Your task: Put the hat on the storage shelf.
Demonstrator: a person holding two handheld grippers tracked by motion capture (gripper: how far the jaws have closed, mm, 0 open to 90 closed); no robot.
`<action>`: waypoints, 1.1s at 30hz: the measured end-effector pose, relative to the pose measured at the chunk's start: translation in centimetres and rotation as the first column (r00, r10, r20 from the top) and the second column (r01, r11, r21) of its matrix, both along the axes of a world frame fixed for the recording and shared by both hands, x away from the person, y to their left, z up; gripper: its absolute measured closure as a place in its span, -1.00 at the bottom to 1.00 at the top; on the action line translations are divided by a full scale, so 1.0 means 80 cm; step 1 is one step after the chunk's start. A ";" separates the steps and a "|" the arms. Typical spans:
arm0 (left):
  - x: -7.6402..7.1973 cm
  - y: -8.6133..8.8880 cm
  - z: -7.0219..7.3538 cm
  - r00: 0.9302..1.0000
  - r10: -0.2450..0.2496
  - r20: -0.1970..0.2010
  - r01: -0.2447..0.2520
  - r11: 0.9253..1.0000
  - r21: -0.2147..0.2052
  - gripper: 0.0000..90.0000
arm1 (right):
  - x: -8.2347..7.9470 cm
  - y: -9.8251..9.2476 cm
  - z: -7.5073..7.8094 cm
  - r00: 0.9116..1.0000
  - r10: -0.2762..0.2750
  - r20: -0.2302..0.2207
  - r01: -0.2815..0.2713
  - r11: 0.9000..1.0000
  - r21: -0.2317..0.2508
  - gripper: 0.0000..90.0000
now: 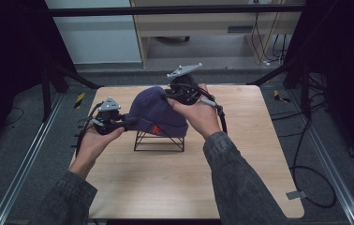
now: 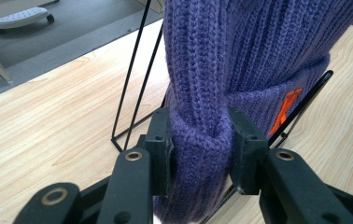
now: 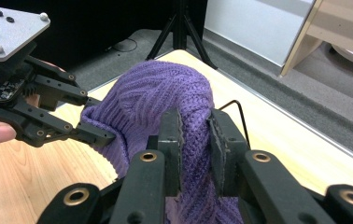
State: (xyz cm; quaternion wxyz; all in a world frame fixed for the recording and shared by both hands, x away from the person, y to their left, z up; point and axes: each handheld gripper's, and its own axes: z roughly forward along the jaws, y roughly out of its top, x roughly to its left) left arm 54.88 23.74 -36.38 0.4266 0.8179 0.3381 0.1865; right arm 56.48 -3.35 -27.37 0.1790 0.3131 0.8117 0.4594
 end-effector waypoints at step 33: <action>-0.005 0.021 -0.045 0.998 -0.003 -0.065 0.001 1.000 -0.021 0.12 | -0.004 0.027 -0.028 0.999 0.042 -0.027 -0.044 0.998 -0.050 0.71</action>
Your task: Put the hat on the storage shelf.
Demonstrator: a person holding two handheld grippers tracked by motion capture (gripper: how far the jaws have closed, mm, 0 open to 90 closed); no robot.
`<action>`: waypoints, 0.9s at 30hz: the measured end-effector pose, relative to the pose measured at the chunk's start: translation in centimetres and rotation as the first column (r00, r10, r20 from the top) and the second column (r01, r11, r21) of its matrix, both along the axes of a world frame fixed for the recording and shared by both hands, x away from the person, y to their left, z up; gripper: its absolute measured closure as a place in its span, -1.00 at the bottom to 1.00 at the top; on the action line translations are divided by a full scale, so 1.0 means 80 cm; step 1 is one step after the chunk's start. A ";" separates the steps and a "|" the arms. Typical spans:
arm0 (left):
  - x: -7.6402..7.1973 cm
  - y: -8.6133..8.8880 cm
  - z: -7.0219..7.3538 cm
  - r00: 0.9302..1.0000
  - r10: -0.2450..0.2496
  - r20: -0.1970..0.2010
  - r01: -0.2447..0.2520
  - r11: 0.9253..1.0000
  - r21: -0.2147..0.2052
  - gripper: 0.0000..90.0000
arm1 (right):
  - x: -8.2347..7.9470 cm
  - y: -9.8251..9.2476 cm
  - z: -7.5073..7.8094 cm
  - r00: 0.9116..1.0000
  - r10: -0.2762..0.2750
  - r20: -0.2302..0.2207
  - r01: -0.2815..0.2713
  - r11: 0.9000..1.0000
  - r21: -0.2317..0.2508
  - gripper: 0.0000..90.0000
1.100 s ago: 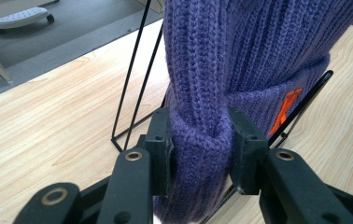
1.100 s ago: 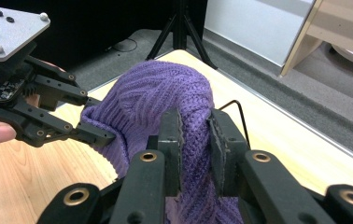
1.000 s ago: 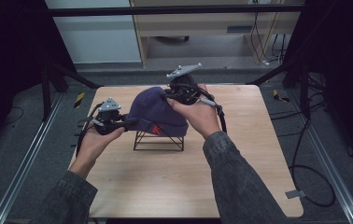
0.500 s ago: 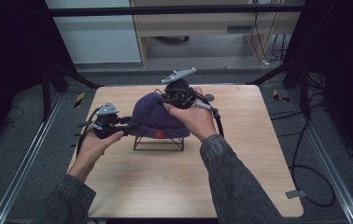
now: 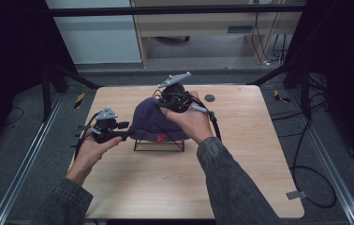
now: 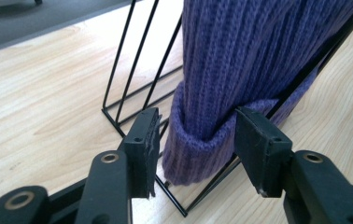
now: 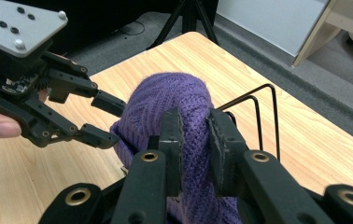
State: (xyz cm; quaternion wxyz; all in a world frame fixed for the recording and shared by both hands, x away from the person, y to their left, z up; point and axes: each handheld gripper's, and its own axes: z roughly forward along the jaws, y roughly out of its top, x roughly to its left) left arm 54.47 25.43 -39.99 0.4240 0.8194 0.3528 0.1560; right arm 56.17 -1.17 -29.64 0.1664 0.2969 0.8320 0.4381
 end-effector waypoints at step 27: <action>-0.003 0.002 -0.027 0.999 0.037 -0.033 -0.034 0.996 0.086 0.71 | -0.001 0.002 -0.029 0.998 0.016 -0.054 -0.017 1.000 -0.019 0.69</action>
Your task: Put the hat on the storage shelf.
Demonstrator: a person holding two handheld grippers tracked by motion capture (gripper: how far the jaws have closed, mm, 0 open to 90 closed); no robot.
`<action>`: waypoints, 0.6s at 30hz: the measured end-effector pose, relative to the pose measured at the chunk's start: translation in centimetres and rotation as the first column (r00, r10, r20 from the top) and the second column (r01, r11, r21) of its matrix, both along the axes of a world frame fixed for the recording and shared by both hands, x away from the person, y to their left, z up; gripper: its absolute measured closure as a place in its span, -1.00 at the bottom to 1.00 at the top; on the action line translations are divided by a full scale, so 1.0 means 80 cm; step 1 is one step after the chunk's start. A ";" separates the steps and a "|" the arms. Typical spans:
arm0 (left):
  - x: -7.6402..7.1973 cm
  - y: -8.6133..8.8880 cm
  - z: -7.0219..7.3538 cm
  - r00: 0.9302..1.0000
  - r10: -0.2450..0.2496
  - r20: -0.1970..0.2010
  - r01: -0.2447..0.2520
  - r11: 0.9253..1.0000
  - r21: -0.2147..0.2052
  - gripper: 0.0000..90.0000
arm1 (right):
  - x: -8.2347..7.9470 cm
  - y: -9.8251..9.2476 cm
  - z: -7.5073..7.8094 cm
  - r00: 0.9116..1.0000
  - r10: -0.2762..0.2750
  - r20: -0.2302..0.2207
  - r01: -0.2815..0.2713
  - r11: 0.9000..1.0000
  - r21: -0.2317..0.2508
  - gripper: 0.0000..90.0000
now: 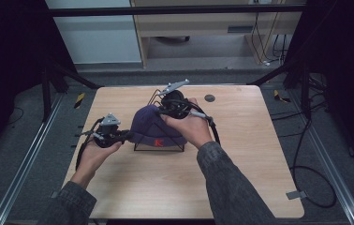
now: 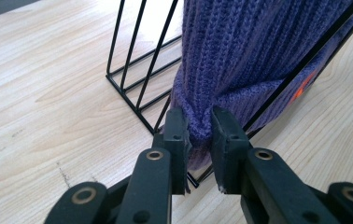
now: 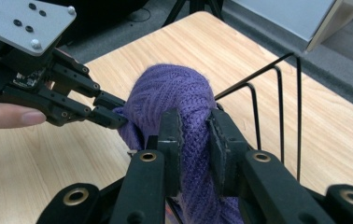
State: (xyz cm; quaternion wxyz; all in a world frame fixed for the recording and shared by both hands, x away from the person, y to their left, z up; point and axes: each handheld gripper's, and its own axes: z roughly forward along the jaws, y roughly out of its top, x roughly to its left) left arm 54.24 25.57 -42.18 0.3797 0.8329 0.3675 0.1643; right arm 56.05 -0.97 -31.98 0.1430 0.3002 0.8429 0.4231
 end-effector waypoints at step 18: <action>-0.001 0.005 -0.010 1.000 0.004 -0.014 -0.004 1.000 0.013 0.72 | 0.001 0.009 -0.010 1.000 0.005 -0.022 -0.006 1.000 -0.030 0.64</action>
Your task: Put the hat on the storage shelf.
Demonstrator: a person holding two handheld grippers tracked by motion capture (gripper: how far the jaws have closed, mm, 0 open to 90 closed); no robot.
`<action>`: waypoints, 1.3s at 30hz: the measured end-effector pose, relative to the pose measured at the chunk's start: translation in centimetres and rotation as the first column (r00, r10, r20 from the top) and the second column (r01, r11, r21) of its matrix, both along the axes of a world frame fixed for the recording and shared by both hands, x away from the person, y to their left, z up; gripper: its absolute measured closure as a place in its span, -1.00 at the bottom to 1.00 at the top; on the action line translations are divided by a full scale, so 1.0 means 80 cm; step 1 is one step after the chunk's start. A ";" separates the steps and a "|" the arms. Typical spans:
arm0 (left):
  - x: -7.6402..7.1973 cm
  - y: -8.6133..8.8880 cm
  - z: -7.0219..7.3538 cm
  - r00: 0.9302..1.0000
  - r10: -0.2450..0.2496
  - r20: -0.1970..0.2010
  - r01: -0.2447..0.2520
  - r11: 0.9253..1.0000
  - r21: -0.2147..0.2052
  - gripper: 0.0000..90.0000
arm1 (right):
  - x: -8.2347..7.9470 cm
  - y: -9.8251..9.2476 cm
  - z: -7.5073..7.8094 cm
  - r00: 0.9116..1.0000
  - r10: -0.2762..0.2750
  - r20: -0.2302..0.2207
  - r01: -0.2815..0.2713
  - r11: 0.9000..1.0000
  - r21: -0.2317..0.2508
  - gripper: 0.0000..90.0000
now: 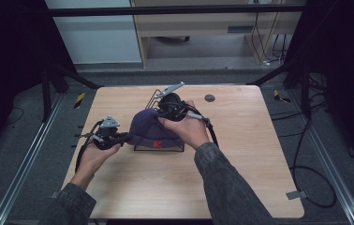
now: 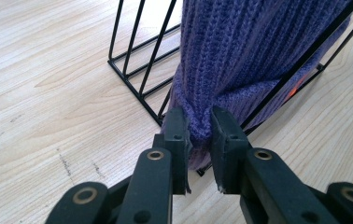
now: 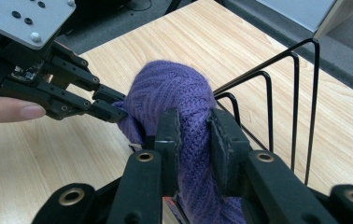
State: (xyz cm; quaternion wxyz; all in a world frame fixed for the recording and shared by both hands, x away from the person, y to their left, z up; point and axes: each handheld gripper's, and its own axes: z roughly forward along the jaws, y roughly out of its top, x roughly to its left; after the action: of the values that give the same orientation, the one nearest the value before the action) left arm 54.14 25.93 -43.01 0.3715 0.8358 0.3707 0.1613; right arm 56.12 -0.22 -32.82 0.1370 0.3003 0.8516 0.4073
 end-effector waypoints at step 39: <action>-0.004 0.004 -0.009 1.000 0.015 -0.015 -0.014 1.000 0.007 0.61 | -0.014 -0.034 -0.001 1.000 -0.029 0.007 0.029 0.999 0.018 0.67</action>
State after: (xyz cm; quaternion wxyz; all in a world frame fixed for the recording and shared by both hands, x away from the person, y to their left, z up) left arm 53.83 26.23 -43.70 0.3649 0.8355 0.3790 0.1589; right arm 55.03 -2.98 -32.93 0.1433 0.3121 0.8429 0.4141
